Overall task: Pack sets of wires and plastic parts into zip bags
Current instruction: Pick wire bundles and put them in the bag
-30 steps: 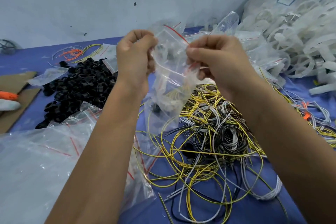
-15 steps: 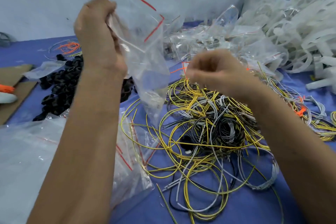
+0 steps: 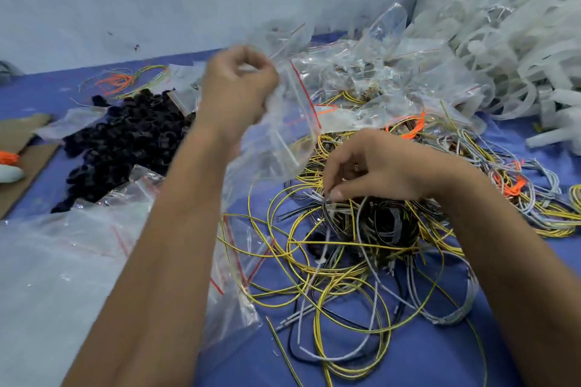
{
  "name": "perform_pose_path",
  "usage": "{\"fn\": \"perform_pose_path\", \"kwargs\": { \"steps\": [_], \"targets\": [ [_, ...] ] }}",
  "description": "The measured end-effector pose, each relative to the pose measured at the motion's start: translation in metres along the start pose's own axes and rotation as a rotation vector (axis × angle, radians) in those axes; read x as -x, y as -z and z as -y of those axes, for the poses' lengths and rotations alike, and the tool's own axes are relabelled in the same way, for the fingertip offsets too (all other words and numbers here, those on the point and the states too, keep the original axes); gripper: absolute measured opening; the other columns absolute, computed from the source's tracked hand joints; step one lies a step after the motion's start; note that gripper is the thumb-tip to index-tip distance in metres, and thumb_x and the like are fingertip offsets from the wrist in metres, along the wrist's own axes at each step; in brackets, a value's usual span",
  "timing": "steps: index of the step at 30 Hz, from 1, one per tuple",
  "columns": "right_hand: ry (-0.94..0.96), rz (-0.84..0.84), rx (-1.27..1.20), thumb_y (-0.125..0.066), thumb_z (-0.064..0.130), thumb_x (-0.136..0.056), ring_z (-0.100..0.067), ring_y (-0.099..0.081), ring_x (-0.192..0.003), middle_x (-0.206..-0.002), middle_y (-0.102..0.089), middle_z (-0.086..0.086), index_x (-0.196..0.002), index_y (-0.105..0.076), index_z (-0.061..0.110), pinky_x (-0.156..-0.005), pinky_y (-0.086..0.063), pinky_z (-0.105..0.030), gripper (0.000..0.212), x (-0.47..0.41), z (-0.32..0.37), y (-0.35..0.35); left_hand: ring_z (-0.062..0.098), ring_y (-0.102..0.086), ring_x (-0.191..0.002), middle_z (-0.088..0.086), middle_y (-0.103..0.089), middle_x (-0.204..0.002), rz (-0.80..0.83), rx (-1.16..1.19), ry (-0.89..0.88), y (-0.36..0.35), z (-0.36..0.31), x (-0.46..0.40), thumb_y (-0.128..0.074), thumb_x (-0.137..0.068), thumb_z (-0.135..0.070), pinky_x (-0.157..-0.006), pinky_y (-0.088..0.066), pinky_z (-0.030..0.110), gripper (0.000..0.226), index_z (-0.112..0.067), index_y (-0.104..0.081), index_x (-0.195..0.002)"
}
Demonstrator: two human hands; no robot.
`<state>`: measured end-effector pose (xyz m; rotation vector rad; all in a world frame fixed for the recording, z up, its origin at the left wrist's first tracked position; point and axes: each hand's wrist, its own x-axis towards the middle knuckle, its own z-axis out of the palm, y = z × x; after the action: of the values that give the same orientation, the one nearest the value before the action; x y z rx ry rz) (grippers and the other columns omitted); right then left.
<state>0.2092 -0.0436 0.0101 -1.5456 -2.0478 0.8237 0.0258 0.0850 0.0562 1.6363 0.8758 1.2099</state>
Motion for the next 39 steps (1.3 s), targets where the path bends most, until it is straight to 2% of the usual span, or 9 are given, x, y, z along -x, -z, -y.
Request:
{"fn": "perform_pose_path", "kwargs": {
  "steps": [5, 12, 17, 21, 24, 28, 30, 35, 39],
  "targets": [
    [0.094, -0.441, -0.301, -0.082, 0.006, -0.084, -0.019, -0.064, -0.074, -0.081, -0.072, -0.019, -0.083, -0.077, 0.017, -0.072, -0.049, -0.038, 0.012, 0.002, -0.015, 0.002, 0.009, -0.035, -0.036, -0.006, -0.046, -0.043, 0.153, -0.02, 0.068, -0.026, 0.025, 0.012, -0.059, -0.085, 0.006, -0.04, -0.027, 0.014, 0.025, -0.016, -0.056, -0.073],
    [0.117, -0.865, -0.344, -0.081, 0.021, -0.085, -0.017, -0.066, -0.067, -0.078, -0.071, -0.007, -0.088, -0.079, 0.03, -0.063, -0.059, -0.05, 0.01, -0.001, -0.031, 0.0, 0.01, -0.034, -0.038, -0.006, -0.046, -0.044, 0.088, -0.02, 0.097, -0.018, 0.032, 0.008, -0.057, -0.083, 0.005, -0.04, -0.026, 0.014, 0.025, -0.017, -0.056, -0.07],
    [0.04, -0.82, -0.117, -0.081, 0.016, -0.086, -0.02, -0.068, -0.077, -0.08, -0.073, 0.001, -0.087, -0.076, 0.02, -0.064, -0.057, -0.041, 0.006, -0.006, -0.032, -0.008, 0.006, -0.034, -0.037, -0.007, -0.047, -0.047, 0.025, 0.001, 0.113, -0.01, 0.032, 0.004, -0.058, -0.08, 0.003, -0.039, -0.025, 0.013, 0.022, -0.017, -0.057, -0.071],
    [0.055, -0.702, -0.246, -0.068, 0.008, -0.095, -0.027, -0.07, -0.072, -0.083, -0.072, -0.006, -0.092, -0.062, 0.018, -0.059, -0.055, -0.028, 0.012, -0.004, -0.025, -0.008, 0.008, -0.035, -0.04, -0.005, -0.049, -0.052, 0.022, -0.002, 0.12, -0.002, 0.03, 0.001, -0.058, -0.077, 0.0, -0.042, -0.024, 0.015, 0.017, -0.017, -0.058, -0.073],
    [0.072, -0.627, -0.278, -0.068, 0.007, -0.096, -0.038, -0.067, -0.069, -0.079, -0.073, -0.008, -0.097, -0.067, 0.016, -0.054, -0.058, -0.034, 0.01, -0.004, -0.022, -0.01, 0.01, -0.035, -0.04, -0.007, -0.048, -0.048, 0.121, -0.065, 0.113, 0.005, 0.028, 0.001, -0.059, -0.076, -0.003, -0.044, -0.024, 0.016, 0.014, -0.017, -0.059, -0.074],
    [0.085, -0.489, -0.324, -0.073, 0.002, -0.092, -0.009, -0.07, -0.076, -0.084, -0.076, -0.005, -0.102, -0.077, 0.01, -0.069, -0.051, -0.018, 0.014, -0.002, -0.023, -0.008, 0.01, -0.036, -0.039, -0.008, -0.048, -0.045, 0.195, -0.159, 0.086, 0.004, 0.026, 0.003, -0.057, -0.065, -0.012, -0.042, -0.026, 0.014, 0.009, -0.018, -0.059, -0.072],
    [0.059, -0.42, -0.435, -0.07, 0.003, -0.095, -0.014, -0.074, -0.09, -0.097, -0.078, -0.008, -0.11, -0.077, 0.014, -0.067, -0.053, -0.017, 0.02, 0.002, -0.023, -0.004, 0.012, -0.036, -0.042, -0.005, -0.048, -0.046, 0.203, -0.201, 0.062, 0.004, 0.027, 0.002, -0.056, -0.065, -0.013, -0.043, -0.027, 0.015, 0.009, -0.018, -0.059, -0.071],
    [0.106, -0.539, -0.678, -0.062, -0.009, -0.093, -0.019, -0.072, -0.083, -0.095, -0.079, -0.011, -0.11, -0.073, 0.006, -0.07, -0.057, -0.023, 0.025, 0.005, -0.023, 0.002, 0.007, -0.042, -0.042, -0.004, -0.055, -0.051, 0.241, -0.512, -0.029, 0.004, 0.033, 0.003, -0.065, -0.074, -0.008, -0.051, -0.036, 0.025, 0.013, -0.02, -0.061, -0.074],
    [0.17, -0.613, -0.745, -0.065, -0.011, -0.09, -0.02, -0.074, -0.076, -0.089, -0.079, -0.013, -0.103, -0.072, 0.003, -0.076, -0.059, -0.027, 0.02, 0.006, -0.022, 0.002, 0.014, -0.053, -0.079, -0.003, -0.058, -0.083, 0.318, -0.68, -0.21, -0.007, 0.031, 0.009, -0.07, -0.071, -0.003, -0.073, -0.038, 0.028, 0.033, -0.032, -0.068, -0.084]
  ]
}}
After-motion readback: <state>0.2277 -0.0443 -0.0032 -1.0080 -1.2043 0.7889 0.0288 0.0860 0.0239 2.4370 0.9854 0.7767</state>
